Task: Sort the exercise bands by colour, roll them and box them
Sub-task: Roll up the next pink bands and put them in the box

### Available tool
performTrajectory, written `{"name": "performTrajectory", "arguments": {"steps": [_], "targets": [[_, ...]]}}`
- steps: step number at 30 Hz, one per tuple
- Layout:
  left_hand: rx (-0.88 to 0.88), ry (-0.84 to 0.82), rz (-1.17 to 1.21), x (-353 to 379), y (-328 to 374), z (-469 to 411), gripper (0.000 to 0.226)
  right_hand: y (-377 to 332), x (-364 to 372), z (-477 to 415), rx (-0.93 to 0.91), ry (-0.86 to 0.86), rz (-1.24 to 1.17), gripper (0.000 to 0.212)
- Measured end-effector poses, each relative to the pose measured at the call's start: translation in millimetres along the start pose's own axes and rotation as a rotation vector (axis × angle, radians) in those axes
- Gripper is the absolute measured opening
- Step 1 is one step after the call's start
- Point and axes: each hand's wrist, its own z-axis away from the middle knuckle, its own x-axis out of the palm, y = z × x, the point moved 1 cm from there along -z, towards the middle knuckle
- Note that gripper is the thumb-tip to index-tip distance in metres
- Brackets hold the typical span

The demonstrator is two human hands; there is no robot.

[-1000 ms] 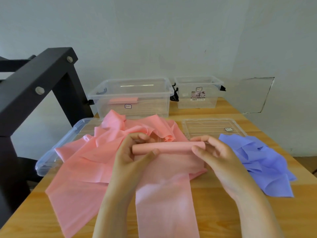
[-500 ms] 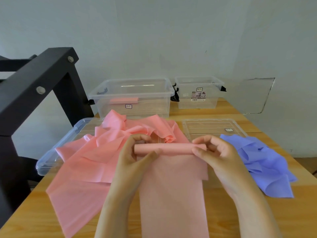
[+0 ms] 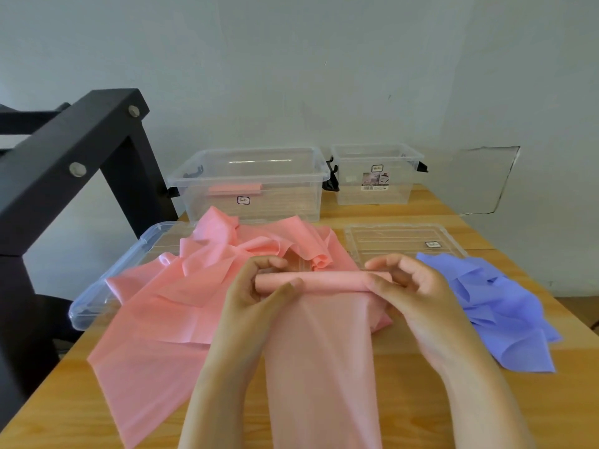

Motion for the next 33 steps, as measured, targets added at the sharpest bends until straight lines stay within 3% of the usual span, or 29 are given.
{"name": "performTrajectory", "arguments": {"steps": [5,12,17,23,33], "targets": [[-0.115,-0.026,-0.049,2,-2,2,0.032,-4,-2,1,-0.060,-0.020,-0.014,0.017],[0.028,-0.026,0.059,0,4,2,0.028,0,-1,0,0.063,-0.082,-0.155,0.016],[0.121,-0.019,0.079,0,4,2,0.028,2,2,1,0.110,-0.128,-0.116,0.027],[0.142,-0.005,0.068,3,16,3,0.025,-18,2,5,-0.004,-0.068,-0.036,0.005],[0.251,-0.062,0.058,19,103,17,0.021,-100,1,21,-0.244,-0.021,-0.088,0.007]]}}
